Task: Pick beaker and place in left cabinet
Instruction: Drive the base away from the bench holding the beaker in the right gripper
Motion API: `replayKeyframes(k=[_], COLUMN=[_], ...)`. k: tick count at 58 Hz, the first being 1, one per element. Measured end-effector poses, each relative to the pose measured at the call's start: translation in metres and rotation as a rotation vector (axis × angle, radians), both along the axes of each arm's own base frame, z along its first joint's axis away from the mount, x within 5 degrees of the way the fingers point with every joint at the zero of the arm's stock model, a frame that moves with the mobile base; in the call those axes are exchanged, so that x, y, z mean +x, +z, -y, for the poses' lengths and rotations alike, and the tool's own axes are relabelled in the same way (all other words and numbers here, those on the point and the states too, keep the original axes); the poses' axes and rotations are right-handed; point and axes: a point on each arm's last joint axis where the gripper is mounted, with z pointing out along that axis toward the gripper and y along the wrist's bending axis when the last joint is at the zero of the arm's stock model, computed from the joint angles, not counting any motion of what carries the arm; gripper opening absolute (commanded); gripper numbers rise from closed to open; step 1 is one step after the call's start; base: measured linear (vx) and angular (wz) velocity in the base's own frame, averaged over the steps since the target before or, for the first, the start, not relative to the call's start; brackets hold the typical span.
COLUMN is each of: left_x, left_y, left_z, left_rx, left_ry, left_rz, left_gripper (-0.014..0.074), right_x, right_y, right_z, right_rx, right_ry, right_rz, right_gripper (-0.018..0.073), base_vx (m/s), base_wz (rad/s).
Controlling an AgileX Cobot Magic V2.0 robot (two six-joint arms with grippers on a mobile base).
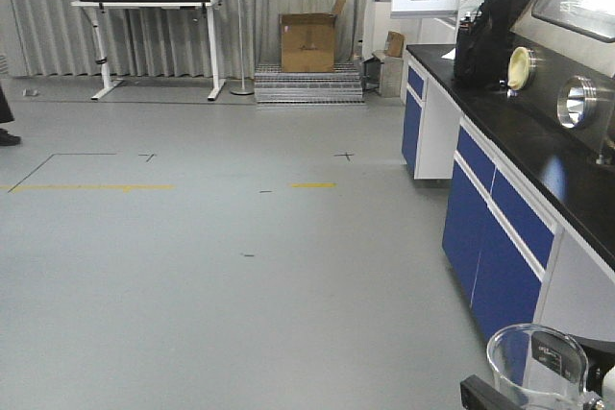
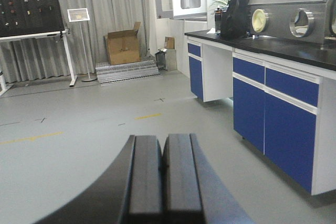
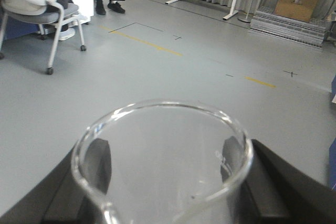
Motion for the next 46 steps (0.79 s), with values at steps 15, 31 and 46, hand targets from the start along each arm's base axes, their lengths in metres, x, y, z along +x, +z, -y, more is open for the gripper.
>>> replayKeyframes(k=[15,31,46], left_x=[0.0000,0.0000,0.0000], left_y=[0.0000,0.0000,0.0000], left_z=[0.0000,0.0000,0.0000], left_rx=[0.000,0.000,0.000], left_ry=[0.000,0.000,0.000], left_rz=[0.000,0.000,0.000], left_gripper=[0.0001,0.0001,0.0001], right_x=[0.0000,0.0000,0.0000], right_y=[0.0000,0.0000,0.0000], right_z=[0.0000,0.0000,0.0000], right_rx=[0.000,0.000,0.000], right_ry=[0.000,0.000,0.000], right_rz=[0.000,0.000,0.000], right_gripper=[-0.0004,-0.0004,-0.0004], base_vx=[0.64,0.67,0.70], base_wz=[-0.10,0.01,0.10])
